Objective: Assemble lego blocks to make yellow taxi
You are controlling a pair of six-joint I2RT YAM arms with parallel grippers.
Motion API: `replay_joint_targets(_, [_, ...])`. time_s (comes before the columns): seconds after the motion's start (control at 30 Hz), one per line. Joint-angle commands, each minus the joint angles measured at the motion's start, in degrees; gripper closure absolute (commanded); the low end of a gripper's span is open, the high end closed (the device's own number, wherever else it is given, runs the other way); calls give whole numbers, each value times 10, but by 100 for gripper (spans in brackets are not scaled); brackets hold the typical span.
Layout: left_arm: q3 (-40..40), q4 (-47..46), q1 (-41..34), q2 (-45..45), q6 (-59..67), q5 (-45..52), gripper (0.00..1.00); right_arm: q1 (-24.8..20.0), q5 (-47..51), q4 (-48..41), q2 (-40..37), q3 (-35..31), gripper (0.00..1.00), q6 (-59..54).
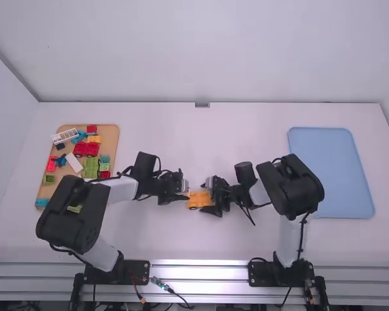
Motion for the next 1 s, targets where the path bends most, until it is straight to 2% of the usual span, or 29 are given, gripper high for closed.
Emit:
replay_joint_targets(0.0, [-10,14,-1,-9,-46,8,98,10,-12,-2,17,12,6,2])
replay_joint_targets(0.13, [-15,23,-2,-9,-66,9,98,14,-2,-4,19,16,10,8])
replay_joint_targets(0.2, [-15,22,-9,-9,-66,8,98,13,-2,-1,19,15,16,10])
replay_joint_targets(0.23, [-15,24,-18,-9,-65,6,98,14,-1,-1,19,15,23,10])
replay_joint_targets(0.27, [-15,25,-20,-9,-66,5,98,14,-1,-2,19,15,24,10])
replay_joint_targets(0.47, [-15,43,-48,-8,-66,2,98,13,2,1,19,15,45,10])
replay_joint_targets(0.67, [-15,83,-46,11,-111,-26,98,13,20,-2,19,23,48,36])
replay_joint_targets(0.97, [-15,87,-50,29,-113,-26,98,14,23,2,19,22,48,36])
